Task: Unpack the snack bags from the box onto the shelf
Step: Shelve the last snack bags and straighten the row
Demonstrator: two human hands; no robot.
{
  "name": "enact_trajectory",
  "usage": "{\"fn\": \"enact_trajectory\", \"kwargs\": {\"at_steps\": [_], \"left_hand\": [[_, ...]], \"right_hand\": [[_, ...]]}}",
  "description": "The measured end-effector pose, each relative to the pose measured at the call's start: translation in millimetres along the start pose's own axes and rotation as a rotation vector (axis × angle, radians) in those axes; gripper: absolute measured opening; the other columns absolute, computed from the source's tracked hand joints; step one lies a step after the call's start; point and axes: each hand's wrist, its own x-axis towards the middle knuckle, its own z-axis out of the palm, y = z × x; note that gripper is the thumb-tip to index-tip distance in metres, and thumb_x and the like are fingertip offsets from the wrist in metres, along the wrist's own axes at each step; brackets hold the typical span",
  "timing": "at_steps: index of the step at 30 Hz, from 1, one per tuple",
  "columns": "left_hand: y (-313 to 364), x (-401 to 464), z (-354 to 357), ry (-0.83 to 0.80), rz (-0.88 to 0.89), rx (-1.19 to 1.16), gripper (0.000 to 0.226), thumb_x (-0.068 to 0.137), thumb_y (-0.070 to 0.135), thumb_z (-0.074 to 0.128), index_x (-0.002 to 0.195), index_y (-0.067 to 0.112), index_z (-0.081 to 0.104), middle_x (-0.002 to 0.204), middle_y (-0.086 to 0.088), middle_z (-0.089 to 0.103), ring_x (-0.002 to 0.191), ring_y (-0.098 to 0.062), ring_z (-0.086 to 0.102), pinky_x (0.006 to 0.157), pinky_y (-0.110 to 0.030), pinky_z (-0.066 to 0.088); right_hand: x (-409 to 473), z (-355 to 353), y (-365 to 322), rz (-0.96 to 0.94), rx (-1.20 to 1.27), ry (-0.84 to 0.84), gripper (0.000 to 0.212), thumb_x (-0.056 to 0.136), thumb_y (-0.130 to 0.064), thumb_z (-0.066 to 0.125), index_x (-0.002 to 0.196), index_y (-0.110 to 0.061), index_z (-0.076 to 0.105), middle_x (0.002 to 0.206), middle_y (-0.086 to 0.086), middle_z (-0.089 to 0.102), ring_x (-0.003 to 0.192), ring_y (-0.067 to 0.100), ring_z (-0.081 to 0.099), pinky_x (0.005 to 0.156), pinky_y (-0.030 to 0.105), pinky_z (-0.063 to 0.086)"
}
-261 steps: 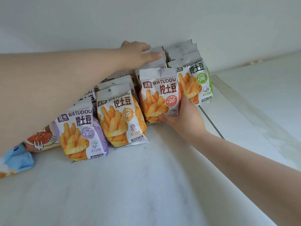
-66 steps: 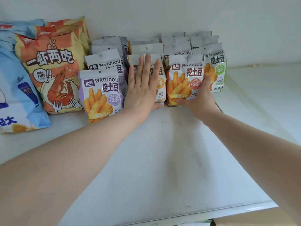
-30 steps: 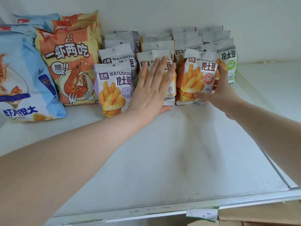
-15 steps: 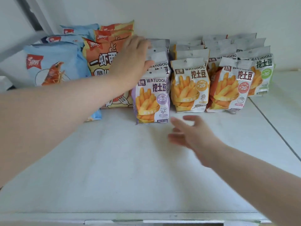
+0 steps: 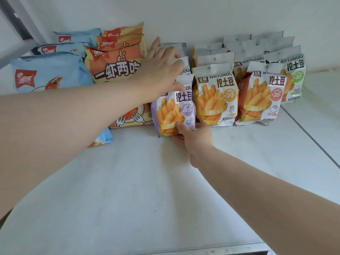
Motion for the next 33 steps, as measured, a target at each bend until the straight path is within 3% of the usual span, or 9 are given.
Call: {"fn": "enact_trajectory", "kwargs": {"at_steps": [5,9,15,19,22,24,26,29,33], "left_hand": [[0.2,-10.8,9.3,0.164,0.067,0.015,0.046,0.09,0.046,0.036,0.098,0.003,0.051,0.126,-0.023,0.05,0.114,-0.04,0.052,0.116,-0.054,0.02],[0.3,-13.5,12.1,0.176,0.037,0.056,0.052,0.09,0.049,0.032,0.102,0.002,0.051,0.118,-0.02,0.054,0.104,-0.038,0.056,0.114,-0.05,0.026],[4.2,-26.4,5.7,0.195,-0.031,-0.002,0.059,0.09,0.056,0.036,0.118,0.005,0.048,0.132,-0.017,0.047,0.117,-0.036,0.049,0.116,-0.046,0.022],[9.3,-52.1,-2.2,0.194,-0.124,-0.047,0.065,0.093,0.055,0.037,0.136,0.005,0.04,0.148,-0.018,0.034,0.133,-0.036,0.037,0.117,-0.047,0.016],[14.5,-85.9,-3.6,0.245,-0.281,-0.103,0.067,0.094,0.052,0.033,0.141,0.004,0.036,0.152,-0.019,0.027,0.139,-0.036,0.029,0.118,-0.047,0.012],[19.2,-109.8,-0.8,0.251,-0.402,-0.126,0.071,0.095,0.052,0.028,0.145,0.002,0.03,0.155,-0.02,0.021,0.144,-0.036,0.02,0.119,-0.047,0.011],[18.7,-123.2,1.7,0.234,-0.492,-0.104,0.07,0.096,0.047,0.026,0.15,0.003,0.019,0.158,-0.02,0.012,0.147,-0.035,0.009,0.12,-0.048,0.009],[2.9,-117.5,-6.7,0.275,-0.646,0.026,0.064,0.098,0.031,0.031,0.151,0.0,0.012,0.159,-0.021,0.006,0.147,-0.036,0.004,0.12,-0.052,0.007],[-18.6,-114.8,-25.8,0.212,-0.738,0.202,0.065,0.099,0.03,0.026,0.15,-0.005,0.007,0.158,-0.024,0.001,0.146,-0.04,0.0,0.118,-0.057,0.005]], "right_hand": [[-2.9,0.1,4.6,0.02,0.048,0.022,0.036,0.081,-0.018,0.078,0.111,-0.007,0.062,0.105,0.009,0.072,0.088,0.029,0.073,0.079,0.037,0.061],[-9.1,-9.3,1.8,0.053,0.086,-0.05,0.034,0.086,-0.012,0.074,0.114,0.001,0.061,0.105,0.016,0.072,0.08,0.022,0.072,0.081,0.038,0.061],[-15.0,-15.6,-6.5,0.116,0.041,-0.09,0.049,0.084,-0.023,0.076,0.123,-0.002,0.055,0.107,0.013,0.071,0.083,0.022,0.075,0.09,0.042,0.058],[-40.2,-28.6,-9.7,0.146,0.033,-0.083,0.047,0.088,-0.021,0.072,0.123,-0.006,0.044,0.086,0.01,0.065,0.065,0.018,0.07,0.089,0.039,0.057],[-69.2,-31.2,-23.1,-0.15,-0.26,-0.054,0.02,0.094,-0.022,0.063,0.106,-0.017,0.048,0.087,0.004,0.059,0.063,0.01,0.057,0.066,0.026,0.053],[-74.9,-19.7,-43.9,-0.489,-0.445,-0.073,0.011,0.096,-0.025,0.058,0.102,-0.021,0.051,0.09,-0.004,0.057,0.071,0.002,0.053,0.067,0.017,0.045],[-66.9,3.1,-70.3,-0.77,-0.556,-0.122,0.016,0.098,-0.031,0.05,0.11,-0.022,0.055,0.102,-0.006,0.059,0.094,0.004,0.055,0.085,0.022,0.045],[-37.5,56.1,-116.6,-1.091,-0.858,-0.191,0.052,0.095,-0.045,0.032,0.136,-0.019,0.051,0.134,0.003,0.055,0.128,0.025,0.045,0.107,0.033,0.033],[-6.7,131.0,-169.2,-1.204,-1.328,-0.192,0.055,0.103,-0.045,0.025,0.156,-0.03,0.018,0.164,0.008,0.013,0.152,0.029,0.005,0.122,0.045,0.01]]}}
